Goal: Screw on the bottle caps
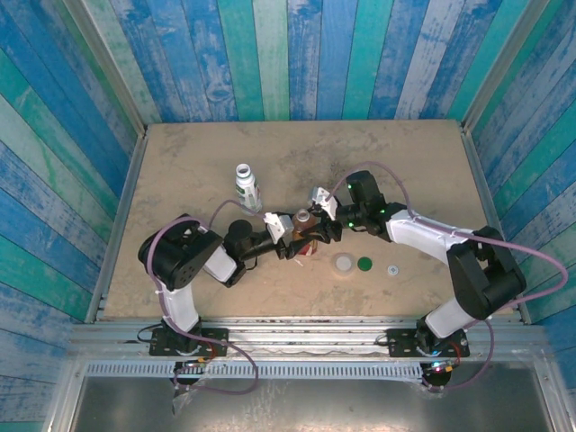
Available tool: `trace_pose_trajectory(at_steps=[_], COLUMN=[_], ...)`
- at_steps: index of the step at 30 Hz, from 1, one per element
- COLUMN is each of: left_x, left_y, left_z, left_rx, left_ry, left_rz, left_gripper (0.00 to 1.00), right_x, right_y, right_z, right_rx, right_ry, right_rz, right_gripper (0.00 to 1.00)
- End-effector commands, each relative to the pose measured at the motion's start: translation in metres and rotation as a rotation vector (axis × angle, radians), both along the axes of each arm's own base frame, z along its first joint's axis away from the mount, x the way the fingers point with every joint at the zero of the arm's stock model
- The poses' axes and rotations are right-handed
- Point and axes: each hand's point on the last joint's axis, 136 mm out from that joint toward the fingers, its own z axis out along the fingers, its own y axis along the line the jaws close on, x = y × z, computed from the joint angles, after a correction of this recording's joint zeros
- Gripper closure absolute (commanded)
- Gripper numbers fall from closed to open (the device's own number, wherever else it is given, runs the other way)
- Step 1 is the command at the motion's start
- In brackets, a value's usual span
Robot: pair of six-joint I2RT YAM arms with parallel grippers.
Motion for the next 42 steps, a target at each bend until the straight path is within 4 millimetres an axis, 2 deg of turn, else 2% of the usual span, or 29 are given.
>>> trace_pose_trajectory(at_steps=[1, 4, 8, 12, 17, 20, 23, 25, 26, 30, 34, 36, 38, 42], left_x=[-0.005, -0.006, -0.006, -0.009, -0.014, -0.017, -0.022, -0.023, -0.022, -0.022, -0.027, -0.026, -0.026, -0.023], left_y=[-0.007, -0.006, -0.006, -0.004, 0.001, 0.003, 0.002, -0.002, -0.005, -0.012, -0.015, -0.016, -0.016, -0.016], left_z=[-0.006, -0.007, -0.005, -0.003, 0.003, 0.003, 0.005, 0.007, 0.009, 0.013, 0.009, 0.007, 0.004, 0.0], left_rx=[0.005, 0.01, 0.006, -0.01, -0.03, -0.024, -0.031, -0.044, -0.053, -0.09, -0.085, -0.078, -0.062, -0.032], left_ry=[-0.006, -0.001, -0.001, 0.011, 0.025, 0.034, 0.036, 0.047, 0.05, 0.061, 0.077, 0.075, 0.071, 0.068], left_rz=[-0.047, -0.047, -0.044, -0.043, -0.035, -0.034, -0.047, -0.068, -0.08, -0.125, -0.164, -0.165, -0.164, -0.153], left_gripper=[0.35, 0.37, 0.39, 0.38, 0.37, 0.36, 0.36, 0.35, 0.35, 0.36, 0.38, 0.38, 0.38, 0.38], right_x=[0.0, 0.001, 0.002, 0.011, 0.026, 0.033, 0.034, 0.028, 0.024, -0.009, -0.038, -0.045, -0.052, -0.059], right_y=[0.002, 0.0, -0.003, -0.014, -0.049, -0.084, -0.129, -0.157, -0.173, -0.213, -0.243, -0.249, -0.256, -0.267], right_z=[0.003, 0.006, 0.019, 0.04, 0.059, 0.059, 0.052, 0.045, 0.04, 0.021, 0.004, -0.004, -0.013, -0.035], right_rx=[0.022, 0.026, 0.046, 0.074, 0.082, 0.069, 0.041, 0.023, -0.007, -0.104, -0.089, -0.029, -0.018, -0.18], right_ry=[-0.006, -0.017, -0.053, -0.115, -0.145, -0.132, -0.073, -0.022, -0.004, 0.113, 0.195, 0.243, 0.291, 0.355], right_rz=[0.007, -0.008, -0.041, -0.159, -0.43, -0.651, -0.92, -1.078, -1.155, -1.319, -1.43, -1.46, -1.507, -1.562], right_gripper=[0.47, 0.45, 0.35, 0.13, 0.0, 0.0, 0.0, 0.0, 0.0, 0.0, 0.0, 0.0, 0.06, 0.08])
